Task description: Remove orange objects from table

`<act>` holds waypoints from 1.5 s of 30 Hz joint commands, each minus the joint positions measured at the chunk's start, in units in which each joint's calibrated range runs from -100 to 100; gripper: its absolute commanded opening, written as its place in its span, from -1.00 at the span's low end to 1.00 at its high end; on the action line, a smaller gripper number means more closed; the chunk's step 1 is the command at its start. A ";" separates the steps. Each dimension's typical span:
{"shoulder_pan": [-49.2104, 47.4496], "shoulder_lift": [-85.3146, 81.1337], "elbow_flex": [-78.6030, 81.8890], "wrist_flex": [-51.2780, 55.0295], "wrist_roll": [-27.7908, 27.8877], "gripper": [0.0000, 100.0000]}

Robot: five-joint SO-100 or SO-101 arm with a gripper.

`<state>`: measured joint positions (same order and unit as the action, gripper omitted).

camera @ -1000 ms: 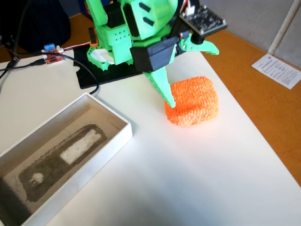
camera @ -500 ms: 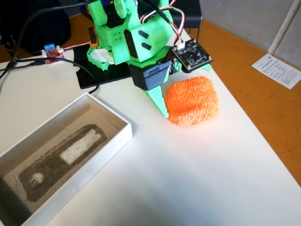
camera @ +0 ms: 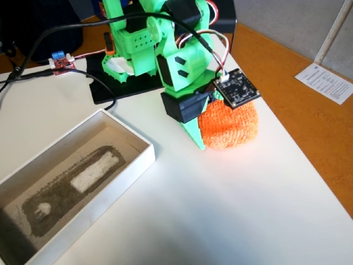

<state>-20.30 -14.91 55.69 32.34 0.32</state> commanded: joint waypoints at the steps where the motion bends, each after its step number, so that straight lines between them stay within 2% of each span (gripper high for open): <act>1: 0.07 -0.41 -2.59 -1.74 0.15 0.27; 13: 0.66 -1.08 0.03 -3.68 0.15 0.24; 15: 0.66 -1.41 0.70 -3.52 0.20 -0.33; 16: 0.66 -1.50 0.80 -3.84 -0.49 -0.69; 18: 0.66 -1.50 1.19 -3.84 -0.39 -0.90; 20: 0.44 -1.50 1.48 -3.84 -0.34 -0.98; 30: -0.07 -3.76 2.35 -4.65 0.05 -1.00; 34: 1.11 -9.97 2.45 -11.30 -0.39 -1.00; 39: 4.21 -25.33 2.93 -26.71 0.83 -1.00; 45: 17.60 -37.33 -12.57 -7.74 -0.59 -1.00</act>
<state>-9.64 -45.54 52.41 14.85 0.42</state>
